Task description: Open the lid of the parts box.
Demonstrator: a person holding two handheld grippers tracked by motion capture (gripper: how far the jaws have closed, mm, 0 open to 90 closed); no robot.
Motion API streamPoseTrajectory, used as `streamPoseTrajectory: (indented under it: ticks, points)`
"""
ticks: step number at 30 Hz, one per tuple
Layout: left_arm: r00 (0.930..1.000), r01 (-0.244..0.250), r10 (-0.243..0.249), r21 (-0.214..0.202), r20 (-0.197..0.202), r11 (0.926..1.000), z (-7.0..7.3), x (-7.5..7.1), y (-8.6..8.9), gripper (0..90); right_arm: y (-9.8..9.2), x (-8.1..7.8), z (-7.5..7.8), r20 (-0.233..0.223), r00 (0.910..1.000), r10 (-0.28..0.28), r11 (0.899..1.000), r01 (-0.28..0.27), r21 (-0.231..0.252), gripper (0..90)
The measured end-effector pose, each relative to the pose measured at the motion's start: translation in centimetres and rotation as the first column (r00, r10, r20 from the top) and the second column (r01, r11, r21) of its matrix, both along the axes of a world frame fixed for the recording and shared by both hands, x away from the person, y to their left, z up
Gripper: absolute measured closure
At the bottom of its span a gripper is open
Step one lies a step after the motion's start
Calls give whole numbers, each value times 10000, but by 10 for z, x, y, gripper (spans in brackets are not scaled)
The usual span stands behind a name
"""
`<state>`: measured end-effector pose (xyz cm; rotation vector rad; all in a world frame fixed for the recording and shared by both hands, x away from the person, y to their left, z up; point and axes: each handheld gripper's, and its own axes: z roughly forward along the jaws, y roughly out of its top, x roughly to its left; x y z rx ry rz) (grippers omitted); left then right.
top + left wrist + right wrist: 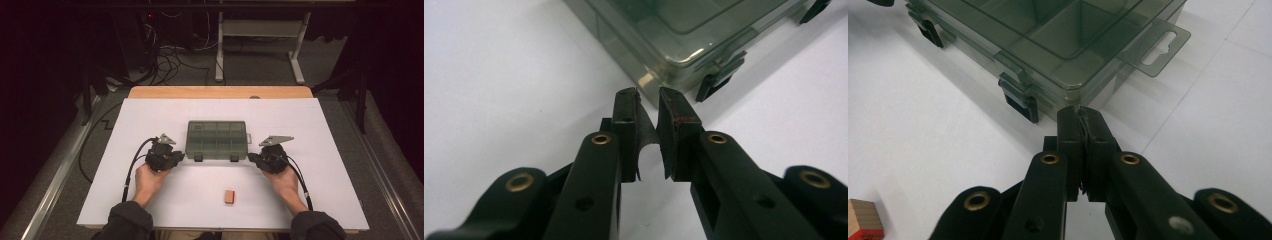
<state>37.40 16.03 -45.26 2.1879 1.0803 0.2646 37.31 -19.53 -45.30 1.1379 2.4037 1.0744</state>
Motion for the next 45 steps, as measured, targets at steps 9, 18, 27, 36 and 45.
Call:
streamPoseTrajectory:
  ticks: [9, 18, 27, 36, 45]
  points:
    - [9998, 45, -42, -162, 180, 9999, 1, -1, 0, 780, 0, 0, 1, 49, 10000, -80, 9997, 79, 218, 882]
    - [9982, -77, 93, -274, 587, 9996, 13, 2, -6, 654, -1, -1, 14, 382, 9991, -208, 9977, 182, 656, 855]
    - [9940, -458, 421, 344, 1006, 9984, 22, 9, -20, 458, 0, 0, 25, 573, 9980, -251, 9961, 202, 858, 844]
    - [9855, -577, 567, 14, 1602, 9983, 31, 11, -22, 446, 3, 2, 33, 573, 9982, -168, 9951, 111, 979, 845]
    - [9843, -560, 654, -610, 1637, 9966, 36, 15, -18, 465, 5, 13, 26, 1, 9985, -555, 9952, 553, 804, 842]
